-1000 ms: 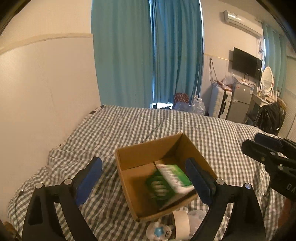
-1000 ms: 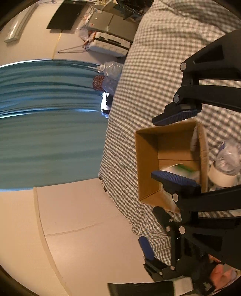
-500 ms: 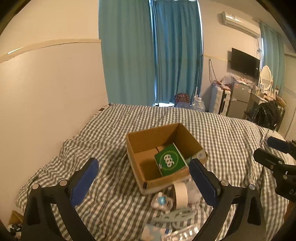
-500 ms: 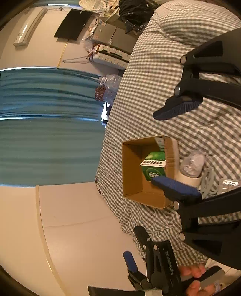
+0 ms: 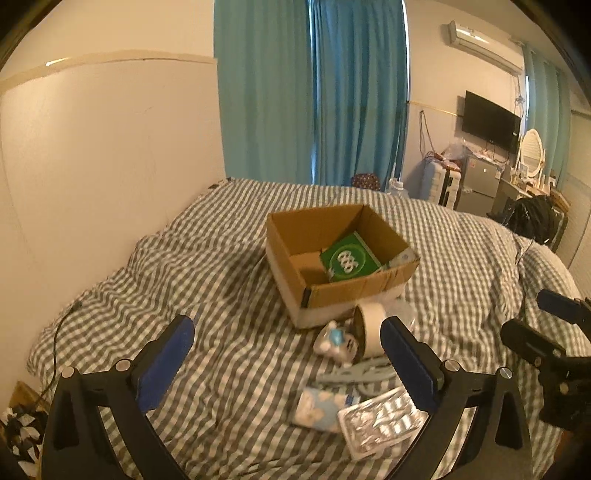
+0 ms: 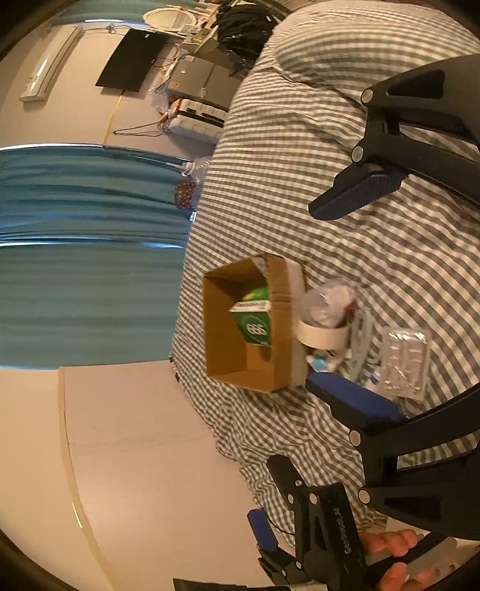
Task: Organize objects
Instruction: 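Grasp the silver blister pack with the right gripper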
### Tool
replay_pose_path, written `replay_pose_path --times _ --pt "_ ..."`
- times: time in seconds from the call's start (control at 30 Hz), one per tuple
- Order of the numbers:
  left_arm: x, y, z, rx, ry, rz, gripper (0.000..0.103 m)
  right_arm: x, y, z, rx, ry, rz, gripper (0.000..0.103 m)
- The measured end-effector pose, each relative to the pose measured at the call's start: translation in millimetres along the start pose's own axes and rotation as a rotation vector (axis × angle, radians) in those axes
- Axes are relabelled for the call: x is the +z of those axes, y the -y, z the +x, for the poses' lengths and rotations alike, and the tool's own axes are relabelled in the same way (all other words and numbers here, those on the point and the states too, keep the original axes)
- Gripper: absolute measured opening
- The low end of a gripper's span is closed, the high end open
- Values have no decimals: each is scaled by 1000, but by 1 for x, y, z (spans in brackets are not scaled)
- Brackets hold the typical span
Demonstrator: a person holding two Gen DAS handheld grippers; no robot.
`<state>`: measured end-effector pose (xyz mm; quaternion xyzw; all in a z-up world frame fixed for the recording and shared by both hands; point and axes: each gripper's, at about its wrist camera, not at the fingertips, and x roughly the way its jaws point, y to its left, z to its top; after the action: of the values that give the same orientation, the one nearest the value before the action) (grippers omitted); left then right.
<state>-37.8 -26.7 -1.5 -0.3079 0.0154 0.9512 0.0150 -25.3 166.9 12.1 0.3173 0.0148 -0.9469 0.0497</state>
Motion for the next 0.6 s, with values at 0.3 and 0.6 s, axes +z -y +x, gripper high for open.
replay_pose_path --times 0.3,0.6 --pt "-41 -18 23 68 -44 56 103 -47 -40 47 47 -111 -5 86" --pt "-77 -28 59 82 -117 64 103 -85 -55 103 70 -249 -17 86"
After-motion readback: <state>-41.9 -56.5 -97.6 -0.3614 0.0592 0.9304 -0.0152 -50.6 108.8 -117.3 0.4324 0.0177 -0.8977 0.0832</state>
